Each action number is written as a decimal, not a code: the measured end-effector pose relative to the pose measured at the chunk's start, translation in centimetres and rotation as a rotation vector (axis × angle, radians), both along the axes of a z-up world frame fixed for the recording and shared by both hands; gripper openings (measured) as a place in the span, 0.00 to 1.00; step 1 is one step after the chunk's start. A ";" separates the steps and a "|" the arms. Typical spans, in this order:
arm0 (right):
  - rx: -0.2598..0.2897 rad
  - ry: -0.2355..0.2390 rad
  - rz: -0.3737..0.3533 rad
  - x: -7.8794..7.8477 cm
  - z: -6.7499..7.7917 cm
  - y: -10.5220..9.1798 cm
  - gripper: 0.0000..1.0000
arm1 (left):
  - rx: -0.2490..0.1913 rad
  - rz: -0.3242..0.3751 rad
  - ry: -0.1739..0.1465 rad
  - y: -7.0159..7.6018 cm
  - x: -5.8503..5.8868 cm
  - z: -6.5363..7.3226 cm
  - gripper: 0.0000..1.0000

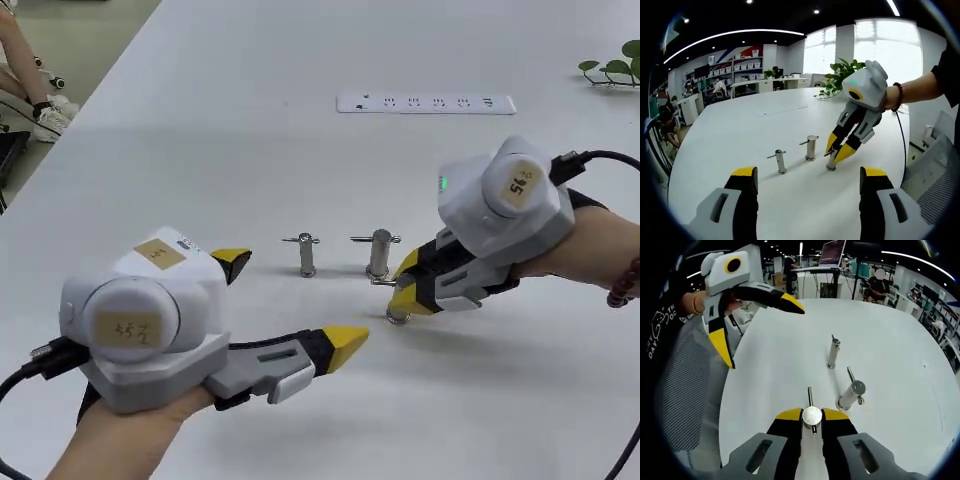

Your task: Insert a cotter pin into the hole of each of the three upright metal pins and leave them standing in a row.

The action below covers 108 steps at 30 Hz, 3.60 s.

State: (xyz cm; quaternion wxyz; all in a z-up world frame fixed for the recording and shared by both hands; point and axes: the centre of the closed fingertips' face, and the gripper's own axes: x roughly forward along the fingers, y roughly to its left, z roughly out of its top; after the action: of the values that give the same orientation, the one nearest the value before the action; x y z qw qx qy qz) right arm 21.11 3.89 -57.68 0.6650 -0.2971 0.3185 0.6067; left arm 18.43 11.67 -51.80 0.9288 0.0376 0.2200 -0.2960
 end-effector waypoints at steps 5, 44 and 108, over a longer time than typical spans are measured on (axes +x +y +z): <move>-0.007 -0.005 0.009 0.2 0.0 -0.1 0.09 | -0.010 0.022 0.002 0.5 0.0 0.0 0.84; -0.044 -0.055 -0.014 2.6 0.9 -3.7 0.08 | 0.013 0.035 0.011 1.6 0.0 -0.6 0.86; 0.078 -0.049 -0.251 4.9 4.4 -5.1 0.32 | 0.029 0.045 0.006 1.8 1.3 -0.1 0.82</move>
State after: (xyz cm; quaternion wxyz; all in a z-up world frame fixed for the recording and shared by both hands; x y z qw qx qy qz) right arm 26.04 -1.17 -53.26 0.7541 -0.2437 0.3132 0.5233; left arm 19.78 13.49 -51.94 0.9339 0.0451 0.2279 -0.2717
